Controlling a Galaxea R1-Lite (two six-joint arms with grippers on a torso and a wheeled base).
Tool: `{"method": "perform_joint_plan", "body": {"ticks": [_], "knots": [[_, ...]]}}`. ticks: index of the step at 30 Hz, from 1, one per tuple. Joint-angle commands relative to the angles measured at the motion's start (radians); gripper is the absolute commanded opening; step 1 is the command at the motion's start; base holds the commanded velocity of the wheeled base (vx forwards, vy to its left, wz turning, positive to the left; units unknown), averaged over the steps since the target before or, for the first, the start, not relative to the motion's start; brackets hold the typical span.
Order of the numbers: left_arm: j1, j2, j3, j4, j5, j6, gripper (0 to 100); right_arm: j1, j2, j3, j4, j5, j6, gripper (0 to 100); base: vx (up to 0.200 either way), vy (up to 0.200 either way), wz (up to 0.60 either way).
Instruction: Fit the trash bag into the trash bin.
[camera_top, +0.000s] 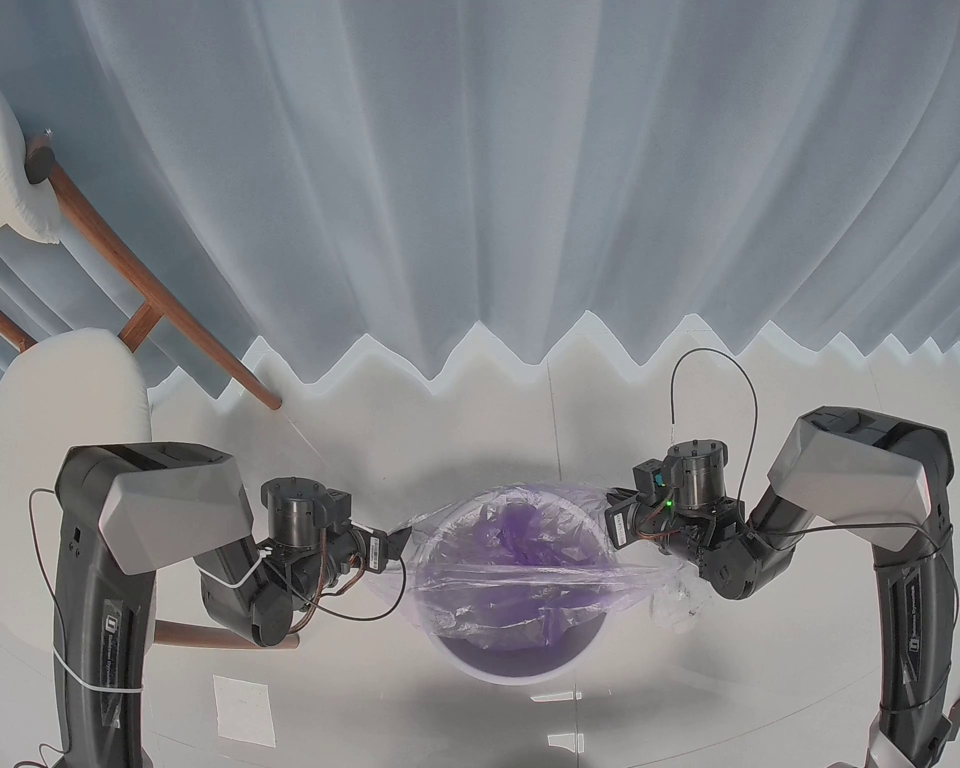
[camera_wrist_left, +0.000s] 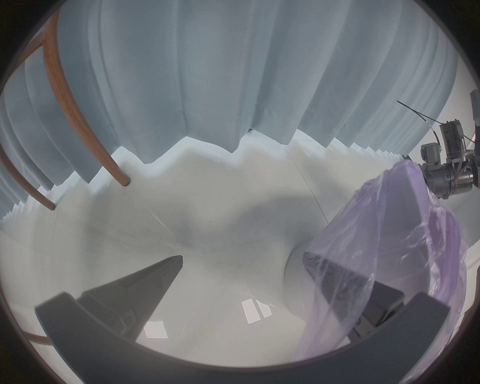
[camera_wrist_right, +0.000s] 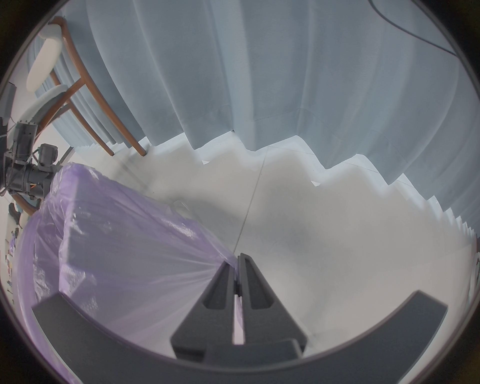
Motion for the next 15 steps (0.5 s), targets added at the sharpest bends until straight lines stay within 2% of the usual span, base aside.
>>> {"method": "perform_joint_plan", "body": {"ticks": [1,7,11,12,15], "knots": [[-0.008,0.005,0.015,0.0,-0.001,0.005,100,-0.004,0.004,0.02,-0.007,0.0,0.001,0,0.0,0.0,0.0],[-0.023,-0.032,0.093,-0.023,-0.006,0.006,100,-0.004,-0.013,0.054,-0.043,0.0,0.002,0,0.0,0.0,0.0],[-0.035,-0.092,0.213,-0.119,-0.01,0.003,100,-0.004,-0.065,0.115,-0.064,0.0,0.007,0,0.0,0.0,0.0],[-0.037,-0.094,0.222,-0.128,-0.01,0.005,100,-0.004,-0.066,0.121,-0.066,0.0,0.01,100,0.0,0.0,0.0],[-0.041,-0.101,0.293,-0.164,-0.014,0.005,100,-0.005,-0.089,0.166,-0.076,0.0,0.03,100,0.0,0.0,0.0]]}}
